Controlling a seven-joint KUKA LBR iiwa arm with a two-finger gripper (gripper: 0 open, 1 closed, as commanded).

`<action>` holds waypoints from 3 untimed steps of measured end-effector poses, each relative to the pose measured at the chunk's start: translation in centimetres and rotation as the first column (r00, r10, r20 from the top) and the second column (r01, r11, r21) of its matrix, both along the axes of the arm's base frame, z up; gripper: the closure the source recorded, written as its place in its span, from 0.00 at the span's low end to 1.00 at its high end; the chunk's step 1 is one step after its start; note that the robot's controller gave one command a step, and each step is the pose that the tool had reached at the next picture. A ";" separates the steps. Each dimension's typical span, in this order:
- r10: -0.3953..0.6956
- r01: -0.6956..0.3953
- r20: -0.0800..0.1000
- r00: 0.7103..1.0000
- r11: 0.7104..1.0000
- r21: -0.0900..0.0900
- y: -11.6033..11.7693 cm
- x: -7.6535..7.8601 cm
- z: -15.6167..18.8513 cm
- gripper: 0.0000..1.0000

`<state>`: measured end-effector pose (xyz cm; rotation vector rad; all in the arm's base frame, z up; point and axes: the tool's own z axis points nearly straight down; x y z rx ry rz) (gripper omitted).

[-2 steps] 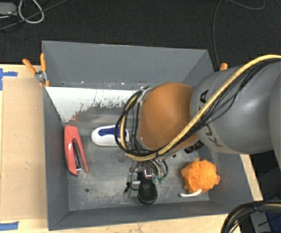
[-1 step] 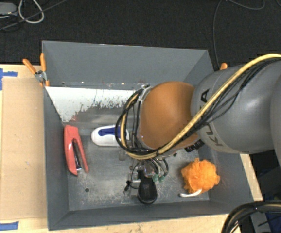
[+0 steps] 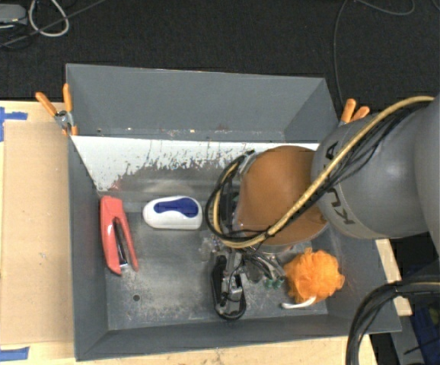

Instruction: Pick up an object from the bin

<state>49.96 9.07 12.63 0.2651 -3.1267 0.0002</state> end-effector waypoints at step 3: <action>0.630 -0.630 0.005 0.777 0.777 0.002 -3.8 -1.5 -5.0 0.00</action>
Offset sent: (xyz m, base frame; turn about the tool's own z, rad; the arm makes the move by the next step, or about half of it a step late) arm -0.0159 -0.0606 -0.0038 -0.6829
